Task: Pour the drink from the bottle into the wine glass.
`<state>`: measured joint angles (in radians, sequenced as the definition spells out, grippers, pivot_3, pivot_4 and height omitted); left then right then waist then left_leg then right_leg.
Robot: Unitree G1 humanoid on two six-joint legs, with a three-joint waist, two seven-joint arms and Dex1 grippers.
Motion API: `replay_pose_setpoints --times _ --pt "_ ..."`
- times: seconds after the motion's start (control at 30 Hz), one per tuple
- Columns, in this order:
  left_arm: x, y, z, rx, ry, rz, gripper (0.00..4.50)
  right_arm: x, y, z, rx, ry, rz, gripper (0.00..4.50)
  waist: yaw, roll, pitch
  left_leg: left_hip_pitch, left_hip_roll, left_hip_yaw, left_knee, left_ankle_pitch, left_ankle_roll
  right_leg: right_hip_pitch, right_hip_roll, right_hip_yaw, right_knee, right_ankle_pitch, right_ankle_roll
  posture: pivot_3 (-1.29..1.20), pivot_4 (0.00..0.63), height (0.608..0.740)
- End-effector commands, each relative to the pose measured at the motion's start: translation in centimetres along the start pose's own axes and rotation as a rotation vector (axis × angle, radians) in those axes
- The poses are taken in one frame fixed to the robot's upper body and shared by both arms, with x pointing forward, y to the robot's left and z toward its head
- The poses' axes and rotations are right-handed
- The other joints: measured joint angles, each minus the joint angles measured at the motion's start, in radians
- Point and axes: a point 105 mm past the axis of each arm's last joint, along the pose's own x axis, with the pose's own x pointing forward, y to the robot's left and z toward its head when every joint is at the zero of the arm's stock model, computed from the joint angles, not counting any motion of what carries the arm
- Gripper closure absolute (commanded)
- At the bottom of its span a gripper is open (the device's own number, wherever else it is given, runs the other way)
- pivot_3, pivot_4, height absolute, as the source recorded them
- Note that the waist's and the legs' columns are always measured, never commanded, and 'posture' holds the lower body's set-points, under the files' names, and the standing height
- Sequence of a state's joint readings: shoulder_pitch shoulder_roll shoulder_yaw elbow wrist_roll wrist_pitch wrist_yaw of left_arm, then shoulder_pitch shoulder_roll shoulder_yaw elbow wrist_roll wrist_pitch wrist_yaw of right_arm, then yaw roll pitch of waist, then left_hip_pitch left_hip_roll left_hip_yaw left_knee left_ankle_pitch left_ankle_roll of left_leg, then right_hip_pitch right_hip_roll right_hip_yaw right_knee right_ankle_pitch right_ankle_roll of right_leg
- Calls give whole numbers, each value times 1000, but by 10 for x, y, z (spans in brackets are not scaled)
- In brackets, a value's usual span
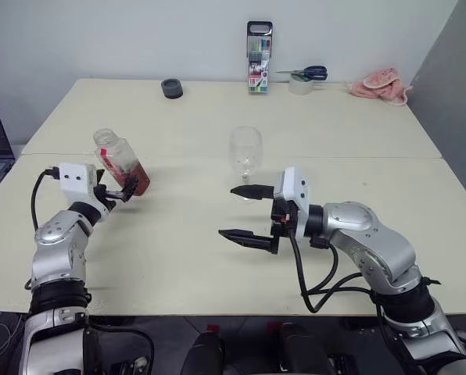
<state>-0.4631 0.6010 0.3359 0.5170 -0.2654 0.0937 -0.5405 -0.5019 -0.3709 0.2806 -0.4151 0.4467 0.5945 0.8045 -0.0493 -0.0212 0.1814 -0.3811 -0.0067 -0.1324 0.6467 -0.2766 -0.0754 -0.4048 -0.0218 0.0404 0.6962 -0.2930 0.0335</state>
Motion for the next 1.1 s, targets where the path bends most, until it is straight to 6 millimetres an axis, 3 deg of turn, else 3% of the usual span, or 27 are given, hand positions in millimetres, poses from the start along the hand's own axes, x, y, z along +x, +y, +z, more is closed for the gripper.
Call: replay_pose_setpoints --times 0.03,0.2,0.43,0.53,0.77,1.1 --pt "5 5 18 53 -47 -8 0 4 1 12 -59 -34 3 17 0 0 0 0 0 0 0 0 0 0 0 0 0 0 0 0 150 740" --pt "14 6 27 67 -64 -19 0 7 -12 26 -121 -104 -86 17 -2 0 0 0 0 0 0 0 0 0 0 0 0 0 0 0 150 740" --pt "20 3 28 71 -70 -44 0 7 -16 29 -138 -120 -108 17 -5 0 0 0 0 0 0 1 -2 -1 0 0 0 0 0 0 150 740" --pt "21 2 26 64 -70 -54 593 7 -15 30 -135 -122 -109 0 -5 0 0 0 0 0 0 1 -1 -1 0 0 0 0 0 0 150 740" --pt "18 -5 21 34 -73 -70 2687 5 -16 32 -145 -123 -127 0 -5 0 0 0 0 0 0 0 -1 -1 0 0 0 0 0 0 150 740" --pt "25 -84 86 287 -247 -269 2815 -32 -27 47 -198 -155 -344 0 11 -1 0 -3 -1 -2 1 1 -2 -1 -1 -1 0 0 0 0 150 740"
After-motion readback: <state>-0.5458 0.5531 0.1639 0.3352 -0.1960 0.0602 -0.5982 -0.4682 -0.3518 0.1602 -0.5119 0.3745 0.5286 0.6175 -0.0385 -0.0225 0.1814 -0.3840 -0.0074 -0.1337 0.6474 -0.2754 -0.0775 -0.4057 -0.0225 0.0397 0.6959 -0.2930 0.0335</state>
